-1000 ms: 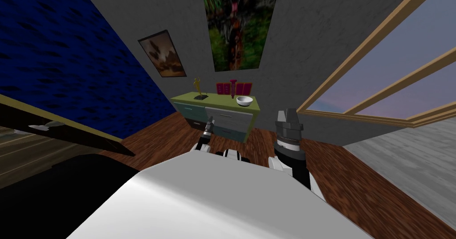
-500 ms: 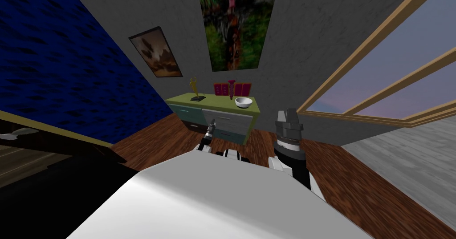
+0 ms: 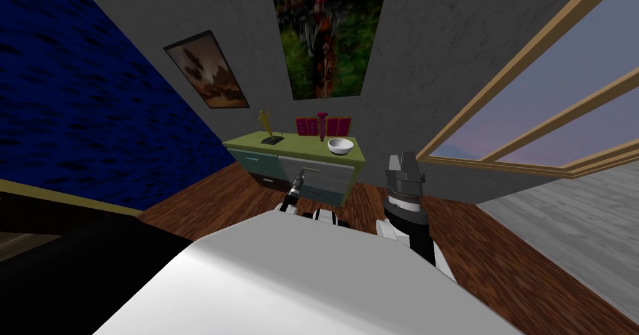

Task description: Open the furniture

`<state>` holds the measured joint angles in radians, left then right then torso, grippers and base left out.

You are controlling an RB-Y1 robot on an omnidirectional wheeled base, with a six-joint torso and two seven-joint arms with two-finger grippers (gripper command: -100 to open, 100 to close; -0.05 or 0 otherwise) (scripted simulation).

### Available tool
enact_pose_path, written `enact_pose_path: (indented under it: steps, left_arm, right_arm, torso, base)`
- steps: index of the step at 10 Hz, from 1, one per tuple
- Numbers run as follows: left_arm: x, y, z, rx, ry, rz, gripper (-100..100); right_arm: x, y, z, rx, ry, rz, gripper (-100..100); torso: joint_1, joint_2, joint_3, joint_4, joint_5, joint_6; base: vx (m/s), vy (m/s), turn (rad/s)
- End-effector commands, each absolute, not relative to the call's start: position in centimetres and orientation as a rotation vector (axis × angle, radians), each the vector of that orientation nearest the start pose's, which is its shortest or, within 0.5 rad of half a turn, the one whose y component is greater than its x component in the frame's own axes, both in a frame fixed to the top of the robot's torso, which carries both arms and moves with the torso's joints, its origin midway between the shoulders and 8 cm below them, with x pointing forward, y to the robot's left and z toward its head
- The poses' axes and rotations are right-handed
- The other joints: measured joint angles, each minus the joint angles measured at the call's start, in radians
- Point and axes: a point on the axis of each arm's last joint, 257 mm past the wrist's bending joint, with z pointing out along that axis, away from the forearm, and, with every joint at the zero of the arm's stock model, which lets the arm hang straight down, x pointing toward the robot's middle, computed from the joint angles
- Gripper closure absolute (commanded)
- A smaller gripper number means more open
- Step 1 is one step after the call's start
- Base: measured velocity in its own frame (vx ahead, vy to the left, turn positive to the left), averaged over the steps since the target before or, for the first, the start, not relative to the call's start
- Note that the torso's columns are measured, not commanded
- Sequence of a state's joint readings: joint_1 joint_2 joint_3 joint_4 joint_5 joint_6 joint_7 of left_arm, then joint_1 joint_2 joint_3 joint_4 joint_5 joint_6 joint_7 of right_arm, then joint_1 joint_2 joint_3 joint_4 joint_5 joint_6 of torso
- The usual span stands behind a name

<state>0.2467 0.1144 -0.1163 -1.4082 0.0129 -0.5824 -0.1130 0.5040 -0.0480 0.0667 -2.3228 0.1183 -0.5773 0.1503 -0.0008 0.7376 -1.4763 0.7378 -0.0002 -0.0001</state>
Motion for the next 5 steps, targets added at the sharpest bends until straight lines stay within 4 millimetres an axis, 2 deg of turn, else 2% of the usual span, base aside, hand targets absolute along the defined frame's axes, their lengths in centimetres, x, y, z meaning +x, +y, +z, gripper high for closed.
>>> enact_pose_path:
  steps: [1,3,5]
  left_arm:
    - [44.0,22.6,-30.2,-0.939,1.239,-1.169,-100]
    - [44.0,22.2,-32.1,-0.959,1.277,-1.157,-100]
    - [44.9,22.5,-31.2,-0.956,1.267,-1.160,-100]
  right_arm:
    - [32.5,-23.2,5.2,0.406,0.663,1.183,0]
    - [32.5,-23.2,5.2,0.406,0.663,1.182,0]
    - [32.5,-23.2,5.2,0.406,0.663,1.183,0]
  torso:
    - [0.001,0.001,0.001,0.000,0.000,0.000]
    - [0.001,0.000,0.000,0.000,0.000,0.000]
    - [0.000,0.003,0.002,0.001,0.000,0.000]
  base:
    - [0.079,0.026,-0.041]
    - [0.115,0.018,-0.047]
    - [0.053,0.004,-0.008]
